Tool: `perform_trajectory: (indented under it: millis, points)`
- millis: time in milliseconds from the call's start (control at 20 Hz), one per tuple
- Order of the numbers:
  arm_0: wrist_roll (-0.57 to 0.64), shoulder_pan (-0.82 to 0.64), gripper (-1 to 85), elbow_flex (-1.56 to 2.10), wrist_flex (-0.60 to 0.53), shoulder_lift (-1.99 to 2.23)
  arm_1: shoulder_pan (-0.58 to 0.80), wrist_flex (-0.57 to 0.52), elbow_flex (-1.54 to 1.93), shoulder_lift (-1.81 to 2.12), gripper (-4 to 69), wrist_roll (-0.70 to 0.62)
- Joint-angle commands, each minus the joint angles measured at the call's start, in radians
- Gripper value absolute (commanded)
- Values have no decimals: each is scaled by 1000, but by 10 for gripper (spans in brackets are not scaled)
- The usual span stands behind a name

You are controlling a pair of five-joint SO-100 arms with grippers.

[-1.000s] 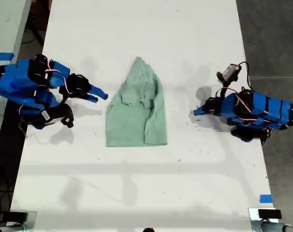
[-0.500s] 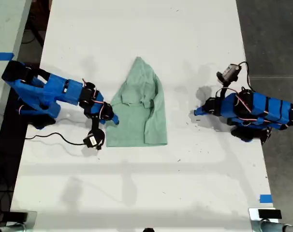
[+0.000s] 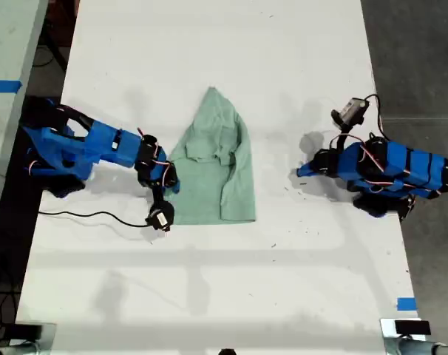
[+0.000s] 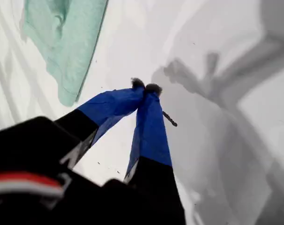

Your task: Fold t shirt

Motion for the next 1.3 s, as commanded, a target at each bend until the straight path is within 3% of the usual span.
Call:
perform_trajectory:
  millis: [0,200,500,650,1250]
  points:
    - [3,-11,-2,-3,2,6,3,5,52,14,-1,-3]
    - [-2,-12,-2,-8,51,49,3,3,52,14,-1,-3]
    - [-29,37,-2,-273,408,52,3,3,52,14,-1,-5]
    - [-9,35,-2,-400,492,52,3,3,52,14,-1,-5]
    - [244,-86,-2,-950,471,-285,3,3,52,14,-2,-6]
